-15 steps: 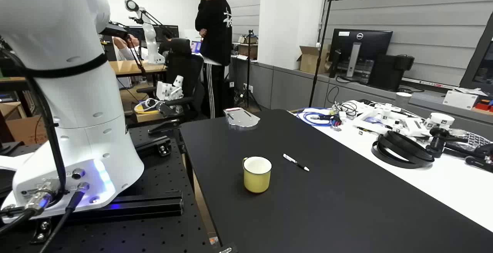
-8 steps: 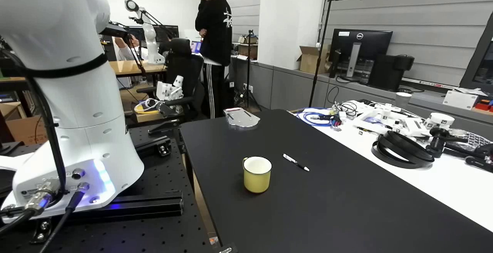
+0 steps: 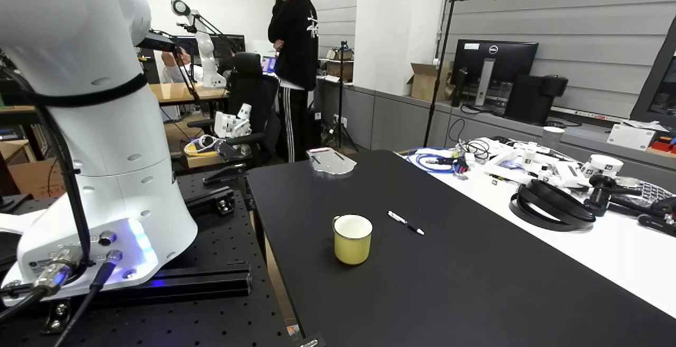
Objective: Put the marker inside the mug cup
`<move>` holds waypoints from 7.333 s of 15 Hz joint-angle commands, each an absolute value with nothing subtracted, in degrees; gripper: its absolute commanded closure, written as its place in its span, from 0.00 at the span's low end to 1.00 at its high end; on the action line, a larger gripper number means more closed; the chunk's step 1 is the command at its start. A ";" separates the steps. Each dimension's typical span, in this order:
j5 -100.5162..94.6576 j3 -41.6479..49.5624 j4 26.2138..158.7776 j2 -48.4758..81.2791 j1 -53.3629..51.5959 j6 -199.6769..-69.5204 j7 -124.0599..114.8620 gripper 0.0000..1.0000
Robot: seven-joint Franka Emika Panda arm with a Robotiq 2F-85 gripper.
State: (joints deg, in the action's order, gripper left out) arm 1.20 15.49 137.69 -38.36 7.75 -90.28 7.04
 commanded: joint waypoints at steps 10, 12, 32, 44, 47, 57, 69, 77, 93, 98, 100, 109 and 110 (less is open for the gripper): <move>7.83 7.50 132.32 -16.97 10.08 -119.89 -15.78 0.00; 9.19 5.65 129.94 -11.22 9.72 -124.94 -22.06 0.00; 7.10 -0.44 118.49 10.16 -2.89 -133.11 -61.60 0.00; 6.49 -0.23 117.82 11.48 -2.72 -135.09 -61.81 0.00; 6.74 -0.31 114.80 16.35 -3.42 -137.95 -62.48 0.00; 4.95 5.03 99.56 36.62 -8.82 -140.36 -71.19 0.00; 7.03 3.96 92.78 49.04 -9.81 -137.08 -71.74 0.00; 8.34 2.97 94.27 52.50 -9.54 -143.30 -69.88 0.00; 9.05 3.07 96.38 57.46 -9.58 -147.32 -64.56 0.00; 8.92 3.92 97.64 58.69 -10.02 -149.74 -63.61 0.00; 8.76 4.46 97.78 59.31 -10.42 -150.62 -63.64 0.00; 8.89 5.82 97.32 60.77 -11.83 -152.68 -64.79 0.46; 8.87 6.00 97.19 60.78 -12.05 -152.66 -64.96 0.55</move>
State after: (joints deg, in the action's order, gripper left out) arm 8.13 4.59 97.39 60.50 -10.71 -152.59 -64.00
